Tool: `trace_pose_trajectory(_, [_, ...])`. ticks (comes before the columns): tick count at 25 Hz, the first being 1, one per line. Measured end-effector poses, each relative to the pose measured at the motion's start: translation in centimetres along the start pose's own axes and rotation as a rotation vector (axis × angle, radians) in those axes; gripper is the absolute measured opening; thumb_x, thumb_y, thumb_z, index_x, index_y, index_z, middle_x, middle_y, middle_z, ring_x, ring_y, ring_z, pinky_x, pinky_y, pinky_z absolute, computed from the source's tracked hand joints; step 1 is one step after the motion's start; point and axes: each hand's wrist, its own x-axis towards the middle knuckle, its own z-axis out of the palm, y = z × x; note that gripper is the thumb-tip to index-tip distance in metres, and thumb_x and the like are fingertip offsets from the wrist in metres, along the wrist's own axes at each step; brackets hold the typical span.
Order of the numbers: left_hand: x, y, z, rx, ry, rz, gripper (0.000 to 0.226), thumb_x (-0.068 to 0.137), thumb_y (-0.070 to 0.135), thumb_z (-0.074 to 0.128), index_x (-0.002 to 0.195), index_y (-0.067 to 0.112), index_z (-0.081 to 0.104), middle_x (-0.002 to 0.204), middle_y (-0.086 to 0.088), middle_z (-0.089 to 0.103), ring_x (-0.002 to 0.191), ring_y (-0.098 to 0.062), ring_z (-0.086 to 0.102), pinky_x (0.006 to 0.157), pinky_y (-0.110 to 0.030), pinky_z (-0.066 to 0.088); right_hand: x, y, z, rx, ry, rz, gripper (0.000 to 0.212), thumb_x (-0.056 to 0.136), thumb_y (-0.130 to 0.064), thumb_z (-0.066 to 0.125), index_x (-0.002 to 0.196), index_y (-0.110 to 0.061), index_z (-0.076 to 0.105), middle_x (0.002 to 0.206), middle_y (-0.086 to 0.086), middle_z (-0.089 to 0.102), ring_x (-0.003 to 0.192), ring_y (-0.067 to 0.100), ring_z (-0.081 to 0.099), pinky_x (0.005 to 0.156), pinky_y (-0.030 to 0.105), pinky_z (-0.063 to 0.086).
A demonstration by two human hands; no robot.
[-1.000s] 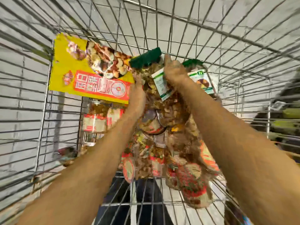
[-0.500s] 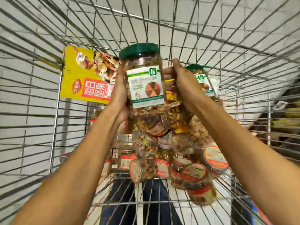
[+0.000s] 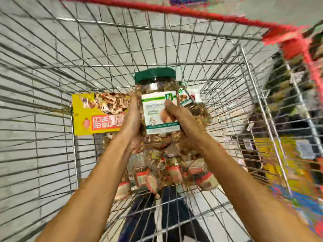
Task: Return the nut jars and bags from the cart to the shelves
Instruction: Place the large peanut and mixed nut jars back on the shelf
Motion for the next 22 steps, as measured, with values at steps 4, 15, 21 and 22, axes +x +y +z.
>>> trace_pose_trajectory(4, [0.7,-1.3,2.5,0.012,-0.068,-0.077,0.078,0.09,0.066,0.016,0.118,0.009,0.062,0.121,-0.015,0.061,0.112,-0.033,0.054,0.082,-0.037,0.042,-2.1,0.5,-3.5,0.212,0.19,0.022,0.046,0.054,-0.055,0.072,0.08,-0.018,0.072,0.083,0.003,0.068,0.088,0.027,0.059,0.096,0.05,0.043])
trace_pose_trajectory(15, [11.3,-4.7,2.8,0.087,0.183,-0.206,0.042,0.099,0.049,0.029,0.082,0.017,0.051,0.059,0.001,0.046,0.042,-0.006,0.033,0.037,-0.015,0.025,-5.7,3.9,-8.5,0.526,0.406,0.083,0.04,0.063,-0.055,0.063,0.083,-0.024,0.077,0.096,0.007,0.074,0.087,0.024,0.071,0.084,0.043,0.055])
trace_pose_trajectory(21, [19.3,-5.1,4.2,0.039,0.047,-0.277,0.047,0.094,0.052,0.04,0.107,0.013,0.061,0.094,-0.013,0.07,0.072,-0.024,0.065,0.064,-0.03,0.058,-3.3,5.3,-9.3,0.429,0.428,0.107,0.088,0.038,-0.071,0.077,0.094,-0.004,0.071,0.103,0.02,0.069,0.105,0.039,0.062,0.099,0.055,0.043])
trace_pose_trajectory(22, [19.6,-4.9,4.3,0.044,0.036,-0.288,0.041,0.093,0.051,0.043,0.101,0.014,0.06,0.081,-0.01,0.071,0.065,-0.022,0.066,0.057,-0.029,0.058,-3.1,5.2,-9.3,0.458,0.415,0.104,0.083,0.04,-0.068,0.078,0.097,-0.008,0.072,0.105,0.018,0.07,0.102,0.036,0.065,0.098,0.054,0.045])
